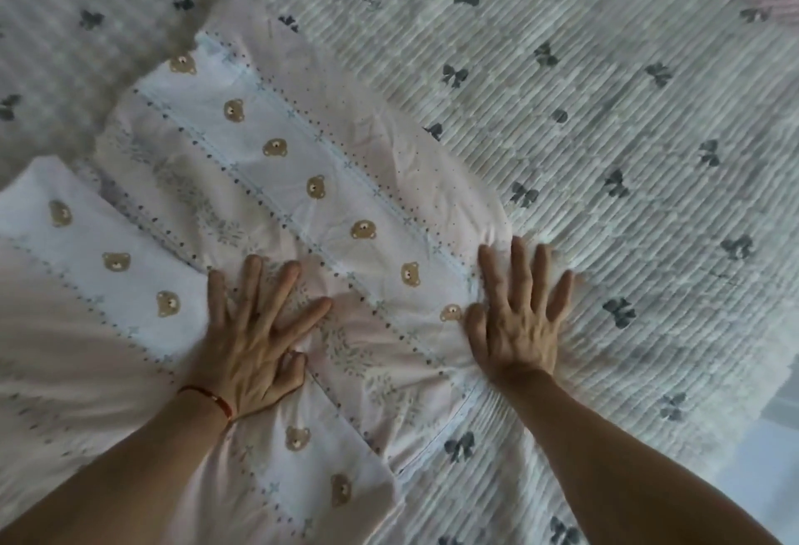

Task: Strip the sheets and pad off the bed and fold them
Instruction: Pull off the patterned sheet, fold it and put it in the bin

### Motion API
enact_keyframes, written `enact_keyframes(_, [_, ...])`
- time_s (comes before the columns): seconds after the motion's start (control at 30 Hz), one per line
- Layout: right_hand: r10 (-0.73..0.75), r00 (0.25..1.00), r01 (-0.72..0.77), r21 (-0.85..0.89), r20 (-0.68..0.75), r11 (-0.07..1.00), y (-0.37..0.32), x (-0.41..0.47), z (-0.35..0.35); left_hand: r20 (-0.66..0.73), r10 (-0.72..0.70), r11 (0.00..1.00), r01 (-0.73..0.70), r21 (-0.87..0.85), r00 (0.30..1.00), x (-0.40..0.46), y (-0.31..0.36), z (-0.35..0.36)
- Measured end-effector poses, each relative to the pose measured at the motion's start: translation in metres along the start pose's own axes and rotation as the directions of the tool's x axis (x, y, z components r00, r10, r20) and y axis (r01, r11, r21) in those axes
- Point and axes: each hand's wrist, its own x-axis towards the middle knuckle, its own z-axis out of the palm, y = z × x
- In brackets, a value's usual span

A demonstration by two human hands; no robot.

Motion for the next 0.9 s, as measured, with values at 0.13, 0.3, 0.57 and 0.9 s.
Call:
enact_keyframes(0.13, [0.002,1.000,-0.001,0.050,-0.010,0.999,-0.002,-0.007,0.006,0.098,-0.067,0.997,0.063,0.040,0.993,0.004,0.005,-0.010])
enact_keyframes(0.3, [-0.084,0.994,0.073,0.138,0.075,0.988,0.001,0.001,-0.008,0.365,-0.454,0.864,0.502,-0.044,0.813,0.020,0.067,-0.050])
enact_keyframes(0.57, [-0.316,0.938,0.341,0.561,-0.145,0.754,0.002,0.016,-0.058,0.526,-0.734,0.006,0.779,-0.627,0.429,0.113,0.159,-0.152])
enact_keyframes(0.9, [-0.629,0.759,0.305,0.762,0.168,0.572,-0.018,0.031,-0.093,0.558,-0.830,-0.350,0.780,-0.519,-0.001,0.002,0.126,-0.124])
